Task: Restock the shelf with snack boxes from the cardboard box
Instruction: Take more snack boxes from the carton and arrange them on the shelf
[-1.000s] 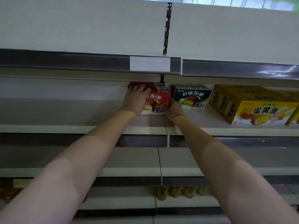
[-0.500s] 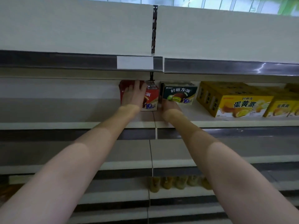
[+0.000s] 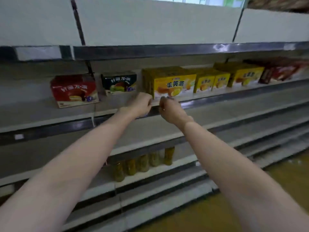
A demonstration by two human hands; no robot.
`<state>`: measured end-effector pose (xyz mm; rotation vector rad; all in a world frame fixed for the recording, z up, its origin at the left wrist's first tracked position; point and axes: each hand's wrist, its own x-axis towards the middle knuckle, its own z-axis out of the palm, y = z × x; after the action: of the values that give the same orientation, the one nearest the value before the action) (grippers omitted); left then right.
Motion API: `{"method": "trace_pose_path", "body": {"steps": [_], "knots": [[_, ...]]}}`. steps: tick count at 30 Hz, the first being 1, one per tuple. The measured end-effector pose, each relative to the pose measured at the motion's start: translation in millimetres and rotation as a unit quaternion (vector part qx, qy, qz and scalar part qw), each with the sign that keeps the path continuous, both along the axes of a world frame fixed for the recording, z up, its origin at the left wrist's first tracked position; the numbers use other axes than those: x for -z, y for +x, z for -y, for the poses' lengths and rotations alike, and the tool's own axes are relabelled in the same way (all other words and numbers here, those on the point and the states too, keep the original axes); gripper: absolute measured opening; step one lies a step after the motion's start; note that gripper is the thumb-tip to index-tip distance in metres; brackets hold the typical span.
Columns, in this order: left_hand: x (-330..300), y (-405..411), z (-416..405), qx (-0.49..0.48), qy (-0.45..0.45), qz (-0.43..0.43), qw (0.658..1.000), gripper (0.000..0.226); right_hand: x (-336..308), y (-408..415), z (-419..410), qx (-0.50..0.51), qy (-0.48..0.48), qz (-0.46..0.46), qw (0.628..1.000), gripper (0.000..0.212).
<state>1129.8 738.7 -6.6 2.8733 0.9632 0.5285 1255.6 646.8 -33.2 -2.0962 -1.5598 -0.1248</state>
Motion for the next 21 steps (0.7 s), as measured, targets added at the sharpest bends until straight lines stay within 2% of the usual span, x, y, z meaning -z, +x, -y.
{"method": "trace_pose_path", "body": {"steps": [3, 8, 10, 15, 21], "knots": [[18.1, 60.9, 55.1, 0.052, 0.006, -0.072, 0.996, 0.007, 26.2, 47.6, 73.9, 0.058, -0.068, 0.004, 0.996, 0.017], [86.4, 161.9, 141.9, 0.169, -0.044, -0.109, 0.979, 0.017, 94.4, 112.5, 194.9, 0.177, -0.129, -0.047, 0.975, 0.019], [113.4, 191.6, 185.3, 0.214, -0.035, -0.121, 0.969, 0.012, 119.0, 128.2, 241.1, 0.222, -0.155, -0.069, 0.96, 0.016], [163.1, 241.8, 286.1, 0.314, 0.011, -0.14, 0.939, 0.017, 175.6, 159.7, 339.3, 0.327, -0.161, -0.101, 0.926, 0.026], [221.1, 307.5, 370.7, 0.411, -0.012, -0.143, 0.9, 0.022, 229.2, 187.6, 434.1, 0.48, -0.179, -0.115, 0.851, 0.028]]}}
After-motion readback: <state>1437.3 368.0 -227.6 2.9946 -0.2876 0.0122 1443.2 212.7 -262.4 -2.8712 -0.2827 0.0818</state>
